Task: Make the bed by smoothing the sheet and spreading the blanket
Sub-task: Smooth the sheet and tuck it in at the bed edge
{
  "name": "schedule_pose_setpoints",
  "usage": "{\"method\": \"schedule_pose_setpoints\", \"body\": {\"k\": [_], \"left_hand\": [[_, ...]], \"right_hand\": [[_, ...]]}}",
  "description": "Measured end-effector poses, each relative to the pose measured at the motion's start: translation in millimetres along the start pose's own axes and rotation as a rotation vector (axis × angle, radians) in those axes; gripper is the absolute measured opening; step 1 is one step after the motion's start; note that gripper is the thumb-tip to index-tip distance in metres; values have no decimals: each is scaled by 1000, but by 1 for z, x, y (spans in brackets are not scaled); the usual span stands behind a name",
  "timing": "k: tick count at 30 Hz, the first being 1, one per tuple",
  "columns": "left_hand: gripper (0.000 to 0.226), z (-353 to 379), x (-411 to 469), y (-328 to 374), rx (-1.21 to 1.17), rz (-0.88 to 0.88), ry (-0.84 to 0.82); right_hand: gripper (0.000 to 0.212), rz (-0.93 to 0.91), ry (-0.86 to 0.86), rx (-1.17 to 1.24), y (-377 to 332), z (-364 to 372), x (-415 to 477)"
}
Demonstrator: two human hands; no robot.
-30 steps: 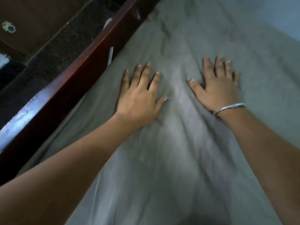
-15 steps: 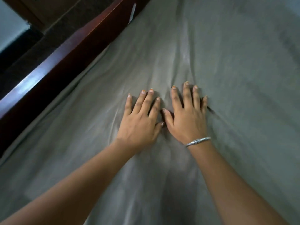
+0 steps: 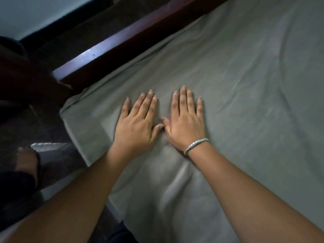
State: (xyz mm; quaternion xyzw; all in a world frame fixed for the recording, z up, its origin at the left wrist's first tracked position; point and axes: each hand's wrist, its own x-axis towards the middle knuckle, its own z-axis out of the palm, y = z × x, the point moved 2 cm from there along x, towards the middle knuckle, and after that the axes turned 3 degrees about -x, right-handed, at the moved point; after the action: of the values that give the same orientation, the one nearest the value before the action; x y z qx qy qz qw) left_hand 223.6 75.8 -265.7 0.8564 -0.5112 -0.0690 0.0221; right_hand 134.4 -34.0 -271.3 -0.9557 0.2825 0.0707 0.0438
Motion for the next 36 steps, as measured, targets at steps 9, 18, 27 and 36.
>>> {"method": "schedule_pose_setpoints", "body": {"k": [9, 18, 27, 36], "left_hand": [[80, -8, -46, -72, 52, -150, 79], [69, -7, -93, -133, -392, -268, 157], [100, -20, -66, -144, -494, -257, 87], [53, -33, -70, -165, -685, -412, 234]], "right_hand": [[81, 133, 62, -22, -26, -3, 34], [73, -362, 19, -35, -179, -5, 3], [68, 3, -45, -7, -144, -7, 2], [88, -447, 4, -191, -168, -41, 22]]}}
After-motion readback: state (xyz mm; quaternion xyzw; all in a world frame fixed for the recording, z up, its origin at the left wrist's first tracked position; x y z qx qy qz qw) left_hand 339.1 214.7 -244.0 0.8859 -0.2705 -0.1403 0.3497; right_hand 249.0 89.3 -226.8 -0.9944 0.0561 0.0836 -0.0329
